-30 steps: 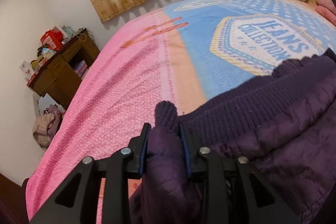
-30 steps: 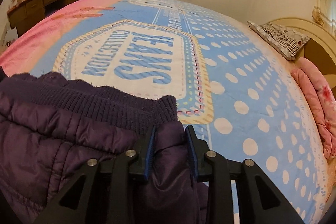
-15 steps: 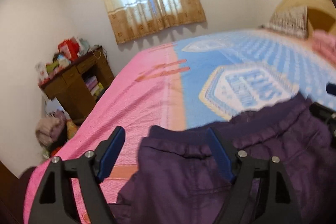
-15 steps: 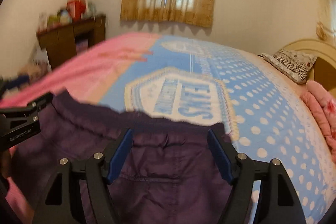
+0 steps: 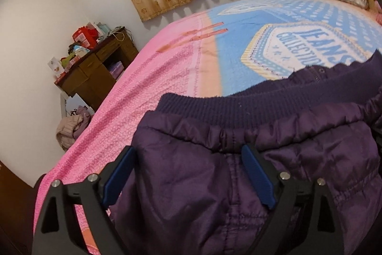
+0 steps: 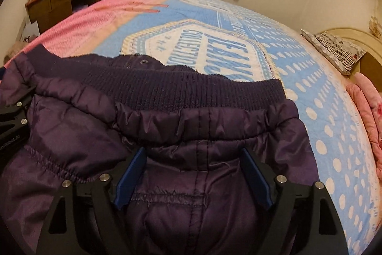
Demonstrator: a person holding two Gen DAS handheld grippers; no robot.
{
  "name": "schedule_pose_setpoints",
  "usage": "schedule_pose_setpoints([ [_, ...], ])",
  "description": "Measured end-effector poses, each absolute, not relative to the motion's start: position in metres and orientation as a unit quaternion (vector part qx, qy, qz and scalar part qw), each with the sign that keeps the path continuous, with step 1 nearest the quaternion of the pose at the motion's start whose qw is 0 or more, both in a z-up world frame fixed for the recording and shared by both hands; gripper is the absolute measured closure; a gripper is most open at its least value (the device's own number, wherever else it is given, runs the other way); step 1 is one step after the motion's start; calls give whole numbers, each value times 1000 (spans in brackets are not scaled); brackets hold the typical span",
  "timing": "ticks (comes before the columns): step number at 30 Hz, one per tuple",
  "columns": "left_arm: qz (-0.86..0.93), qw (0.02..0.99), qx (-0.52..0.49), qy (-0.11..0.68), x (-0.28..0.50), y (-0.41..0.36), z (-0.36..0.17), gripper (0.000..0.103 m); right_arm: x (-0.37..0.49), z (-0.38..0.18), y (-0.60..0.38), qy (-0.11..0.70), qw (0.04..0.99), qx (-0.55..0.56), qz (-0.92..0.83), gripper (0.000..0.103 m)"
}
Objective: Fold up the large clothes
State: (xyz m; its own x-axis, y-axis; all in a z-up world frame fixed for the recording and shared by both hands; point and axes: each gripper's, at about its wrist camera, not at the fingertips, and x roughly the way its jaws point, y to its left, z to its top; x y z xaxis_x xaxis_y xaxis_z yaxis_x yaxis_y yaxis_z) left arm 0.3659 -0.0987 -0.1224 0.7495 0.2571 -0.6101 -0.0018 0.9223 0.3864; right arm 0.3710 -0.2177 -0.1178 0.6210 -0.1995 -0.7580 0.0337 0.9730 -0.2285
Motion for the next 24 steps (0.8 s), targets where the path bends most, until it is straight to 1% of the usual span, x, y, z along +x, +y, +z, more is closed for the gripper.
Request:
schedule_pose_setpoints([
  [7,94,912,219,333,360,-108,-127,7,373,-122,-216,439,890,-101,-74,18],
  [24,94,910,217,340,365,-110,-128,6,377,-126,-210,437,887,-119,-92,14],
])
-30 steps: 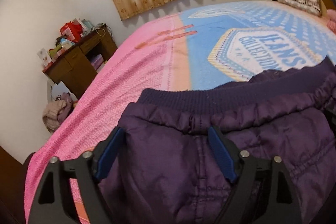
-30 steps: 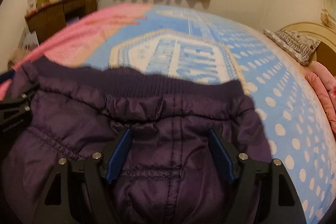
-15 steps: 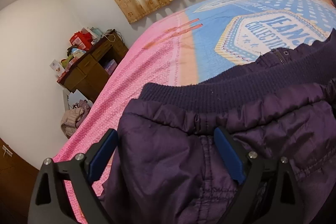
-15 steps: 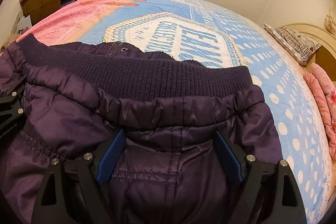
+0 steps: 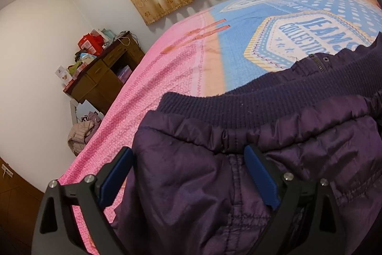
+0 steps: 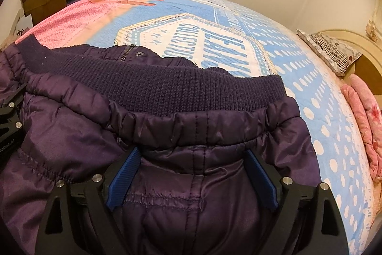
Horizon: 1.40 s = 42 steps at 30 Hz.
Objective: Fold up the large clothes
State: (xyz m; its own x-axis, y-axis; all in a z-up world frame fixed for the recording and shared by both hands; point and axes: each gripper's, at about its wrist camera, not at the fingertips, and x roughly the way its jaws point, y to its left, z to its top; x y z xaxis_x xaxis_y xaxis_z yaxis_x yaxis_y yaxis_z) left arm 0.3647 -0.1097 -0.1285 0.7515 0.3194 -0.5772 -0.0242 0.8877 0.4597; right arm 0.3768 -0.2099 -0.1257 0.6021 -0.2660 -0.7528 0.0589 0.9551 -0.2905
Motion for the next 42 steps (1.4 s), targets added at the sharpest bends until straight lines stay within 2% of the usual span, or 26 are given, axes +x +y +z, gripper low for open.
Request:
schedule_pose_setpoints([
  [17,96,910,217,340,365,-109,-129,5,374,-118,-202,431,885,-140,-109,13],
  [23,95,911,210,342,365,-106,-130,3,335,-78,-187,365,923,-90,-80,13],
  [27,93,911,206,344,365,-104,-129,3,336,-101,-160,382,913,-134,-55,13],
  [30,94,912,202,343,364,-102,-128,2,340,-118,-163,385,913,-125,-57,12],
  [42,85,913,180,356,365,-98,-126,1,353,-131,-165,400,904,-136,-63,10],
])
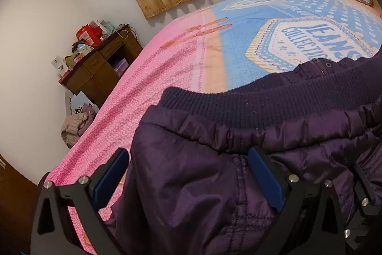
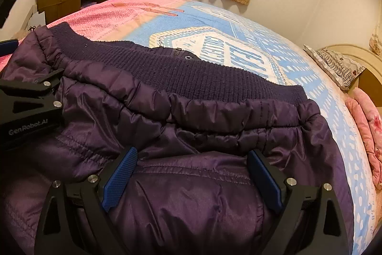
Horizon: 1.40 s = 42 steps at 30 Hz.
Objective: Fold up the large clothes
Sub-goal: 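Grasp the side of the folded jacket with the left gripper and lift it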
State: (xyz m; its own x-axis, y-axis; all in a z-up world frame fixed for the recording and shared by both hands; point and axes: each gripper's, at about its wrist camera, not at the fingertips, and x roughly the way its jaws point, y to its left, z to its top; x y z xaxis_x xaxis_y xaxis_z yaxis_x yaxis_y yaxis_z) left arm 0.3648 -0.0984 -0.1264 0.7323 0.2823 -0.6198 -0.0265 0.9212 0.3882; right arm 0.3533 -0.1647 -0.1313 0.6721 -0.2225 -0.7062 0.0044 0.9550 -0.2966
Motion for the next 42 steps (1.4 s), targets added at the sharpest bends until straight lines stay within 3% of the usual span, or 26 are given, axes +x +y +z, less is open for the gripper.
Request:
schedule_pose_setpoints([
  [6,16,915,76,397,359,-61,-104,1,353,-131,-167,397,906,-134,-62,10],
  [12,-25,923,-24,382,316,20,-77,0,353,-131,-168,395,907,-133,-62,10],
  [18,-69,887,-167,425,292,101,-114,0,351,-130,-167,391,908,-135,-63,10],
  [25,-175,832,-294,436,291,102,-153,0,345,-131,-164,387,909,-137,-65,10],
  [31,-199,830,-292,432,294,93,-161,0,343,-129,-163,385,911,-135,-64,10],
  [32,-217,828,-294,426,293,91,-159,3,342,-128,-164,384,911,-134,-64,10],
  [33,-232,824,-293,425,292,88,-158,18,342,-128,-163,383,912,-134,-64,10],
  [34,-252,820,-294,422,291,84,-156,23,342,-128,-164,384,911,-134,-64,10],
  [42,-295,840,-243,385,282,57,-126,23,340,-123,-165,383,914,-124,-58,10],
])
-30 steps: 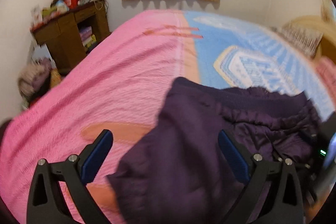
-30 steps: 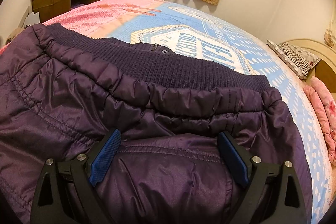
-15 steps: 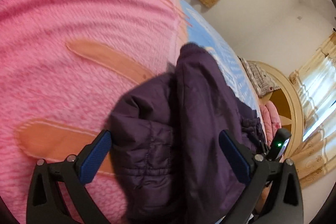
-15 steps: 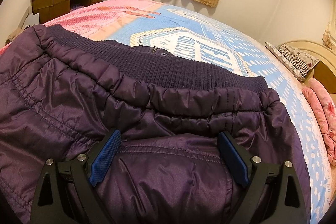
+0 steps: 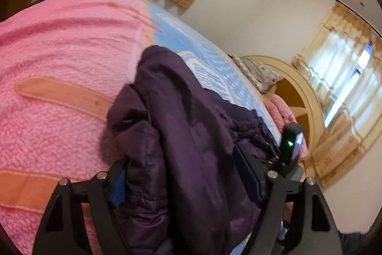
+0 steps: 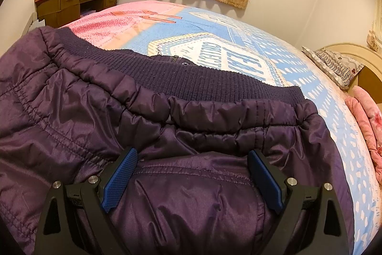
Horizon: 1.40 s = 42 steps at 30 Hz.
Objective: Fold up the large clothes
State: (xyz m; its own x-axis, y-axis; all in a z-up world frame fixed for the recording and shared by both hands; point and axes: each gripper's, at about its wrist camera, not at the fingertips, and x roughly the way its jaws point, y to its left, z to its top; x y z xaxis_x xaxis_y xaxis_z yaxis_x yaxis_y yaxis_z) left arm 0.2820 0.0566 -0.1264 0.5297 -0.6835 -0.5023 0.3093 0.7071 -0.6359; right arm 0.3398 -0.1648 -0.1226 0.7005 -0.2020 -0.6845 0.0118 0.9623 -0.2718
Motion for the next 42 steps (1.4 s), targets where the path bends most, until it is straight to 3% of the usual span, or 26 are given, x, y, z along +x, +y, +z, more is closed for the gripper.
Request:
schedule_pose_setpoints([
  [2,-256,849,-234,399,286,61,-134,23,340,-122,-164,382,914,-123,-57,10],
  [6,-225,837,-278,415,281,88,-153,4,339,-122,-164,380,915,-121,-56,10],
  [9,-245,833,-288,404,275,90,-154,5,339,-122,-165,380,916,-120,-55,10],
  [10,-258,830,-286,403,274,85,-154,8,339,-121,-166,379,916,-118,-53,10],
  [11,-289,817,-292,404,275,79,-155,22,339,-121,-167,377,917,-116,-51,10],
  [16,-315,831,-264,374,270,57,-135,39,335,-121,-176,372,921,-108,-45,10],
  [21,-313,853,-239,343,273,44,-108,72,334,-120,-179,368,924,-100,-40,10],
  [29,-349,902,-90,239,256,-44,-25,75,327,-110,-199,344,938,-44,-18,10],
  [32,-373,908,1,194,245,-97,1,75,315,-99,-227,319,947,24,-6,18],
  [36,-401,898,87,157,233,-153,19,74,299,-86,-270,327,942,70,-11,19],
  [40,-391,887,196,147,210,-192,15,71,280,-72,-276,324,932,-122,-103,17],
  [42,-387,875,258,138,201,-213,-1,70,276,-61,-299,338,931,-102,-93,17],
])
